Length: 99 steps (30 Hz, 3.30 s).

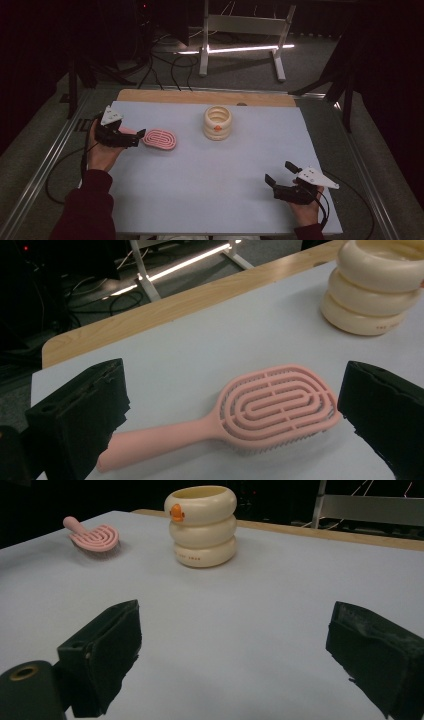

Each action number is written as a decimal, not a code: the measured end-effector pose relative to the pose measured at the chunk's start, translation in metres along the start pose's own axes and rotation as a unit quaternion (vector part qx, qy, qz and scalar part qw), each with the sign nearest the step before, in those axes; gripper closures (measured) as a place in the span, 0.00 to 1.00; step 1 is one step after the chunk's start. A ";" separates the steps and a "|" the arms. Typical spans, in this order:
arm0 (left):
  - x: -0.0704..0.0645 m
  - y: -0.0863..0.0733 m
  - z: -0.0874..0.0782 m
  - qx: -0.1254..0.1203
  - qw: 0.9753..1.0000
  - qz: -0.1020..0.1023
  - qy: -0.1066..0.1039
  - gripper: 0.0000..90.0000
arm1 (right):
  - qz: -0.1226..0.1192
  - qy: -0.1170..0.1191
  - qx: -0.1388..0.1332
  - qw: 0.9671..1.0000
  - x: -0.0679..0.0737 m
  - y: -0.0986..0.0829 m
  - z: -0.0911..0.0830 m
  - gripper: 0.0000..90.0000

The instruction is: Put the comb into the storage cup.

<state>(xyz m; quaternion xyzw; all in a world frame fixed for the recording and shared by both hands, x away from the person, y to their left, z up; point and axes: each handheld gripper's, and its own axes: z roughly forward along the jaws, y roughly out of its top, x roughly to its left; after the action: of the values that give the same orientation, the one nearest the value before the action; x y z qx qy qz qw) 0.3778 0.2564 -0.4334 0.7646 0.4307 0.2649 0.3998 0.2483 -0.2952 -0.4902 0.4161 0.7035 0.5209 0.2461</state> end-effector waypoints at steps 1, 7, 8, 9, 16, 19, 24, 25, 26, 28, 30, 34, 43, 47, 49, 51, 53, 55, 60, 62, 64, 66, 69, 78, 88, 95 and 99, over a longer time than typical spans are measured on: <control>0.001 0.000 0.001 0.001 1.000 0.000 0.001 0.00 | 0.000 0.000 0.000 1.000 0.000 0.000 0.000 0.08; 0.005 0.004 0.006 -0.004 1.000 -0.013 0.005 0.00 | 0.001 -0.001 0.000 1.000 -0.001 0.000 0.000 0.08; 0.007 0.003 0.007 -0.005 1.000 -0.017 0.006 0.00 | 0.002 0.000 0.000 1.000 -0.001 0.000 0.000 0.08; 0.008 0.003 0.008 -0.005 1.000 -0.021 0.006 0.00 | 0.002 0.000 0.000 1.000 0.000 0.000 0.000 0.08; 0.013 0.000 0.016 -0.004 0.999 -0.032 0.008 0.00 | 0.002 0.000 0.000 1.000 -0.001 0.000 0.000 0.08; 0.014 -0.001 0.019 -0.003 0.999 -0.034 0.009 0.00 | 0.001 0.001 0.000 1.000 -0.001 0.000 0.000 0.08; 0.017 -0.002 0.023 -0.006 0.999 -0.043 0.014 0.00 | 0.002 0.001 0.000 1.000 -0.001 0.000 0.000 0.08; 0.018 -0.002 0.024 -0.007 0.999 -0.045 0.015 0.01 | 0.003 0.001 0.000 1.000 -0.001 0.000 0.000 0.08; 0.019 -0.002 0.025 -0.008 0.999 -0.048 0.016 0.01 | 0.002 0.000 0.000 1.000 -0.001 0.000 0.000 0.08; 0.020 -0.003 0.026 -0.008 0.999 -0.051 0.017 0.01 | 0.002 0.001 0.000 1.000 -0.001 0.000 0.000 0.08; 0.022 -0.004 0.030 -0.005 0.998 -0.058 0.020 0.01 | 0.002 0.002 0.000 1.000 -0.001 0.000 0.000 0.08; 0.023 -0.006 0.035 0.005 0.997 -0.069 0.016 0.03 | 0.003 0.001 0.000 1.000 -0.001 0.000 0.000 0.08; 0.020 -0.009 0.047 0.030 0.996 -0.071 0.043 0.20 | 0.003 0.001 -0.001 1.000 -0.001 0.000 -0.001 0.08; 0.020 -0.012 0.053 0.050 0.994 -0.073 0.064 0.46 | 0.004 0.000 -0.002 1.000 -0.002 0.000 -0.002 0.08; 0.019 -0.013 0.056 0.059 0.993 -0.069 0.072 0.55 | 0.004 -0.001 -0.002 1.000 -0.002 0.000 -0.002 0.08; 0.017 -0.014 0.059 0.063 0.993 -0.064 0.078 0.66 | 0.004 -0.002 -0.004 1.000 -0.002 0.000 -0.002 0.08; 0.017 -0.015 0.061 0.066 0.993 -0.063 0.077 0.80 | 0.004 -0.003 -0.007 1.000 -0.001 0.001 -0.003 0.08; 0.018 -0.017 0.065 0.071 0.992 -0.070 0.078 0.93 | 0.004 -0.003 -0.008 1.000 -0.001 0.001 -0.004 0.08; 0.019 -0.023 0.075 0.094 0.990 -0.078 0.076 1.00 | 0.005 -0.004 -0.010 1.000 -0.001 0.001 -0.005 0.09; 0.019 -0.026 0.081 0.102 0.988 -0.084 0.073 1.00 | 0.003 -0.003 -0.010 1.000 0.000 0.001 -0.004 0.09; 0.018 -0.028 0.085 0.111 0.987 -0.087 0.073 1.00 | 0.003 -0.003 -0.009 1.000 0.000 0.001 -0.004 0.09; 0.018 -0.030 0.088 0.122 0.986 -0.090 0.075 1.00 | 0.003 -0.004 -0.009 1.000 0.000 0.001 -0.004 0.09; 0.018 -0.032 0.091 0.132 0.984 -0.093 0.075 1.00 | 0.003 -0.004 -0.011 1.000 0.000 0.001 -0.004 0.09; 0.014 -0.031 0.089 0.148 0.984 -0.075 0.063 1.00 | 0.002 -0.007 -0.011 1.000 0.000 0.001 -0.005 0.09; 0.008 -0.028 0.079 0.157 0.984 -0.061 0.051 0.99 | 0.001 -0.005 -0.007 1.000 0.001 0.001 -0.004 0.09; 0.011 -0.029 0.081 0.179 0.980 -0.064 0.055 0.98 | 0.001 -0.005 -0.009 1.000 0.002 0.002 -0.005 0.09; 0.012 -0.033 0.080 0.192 0.978 -0.062 0.051 0.99 | 0.001 -0.005 -0.010 1.000 0.001 0.002 -0.005 0.09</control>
<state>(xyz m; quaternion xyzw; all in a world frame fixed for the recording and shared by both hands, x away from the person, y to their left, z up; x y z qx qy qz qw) 0.4289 0.2460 -0.5036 0.7840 0.5403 0.1908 0.2388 0.2444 -0.2964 -0.4871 0.4170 0.6963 0.5264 0.2535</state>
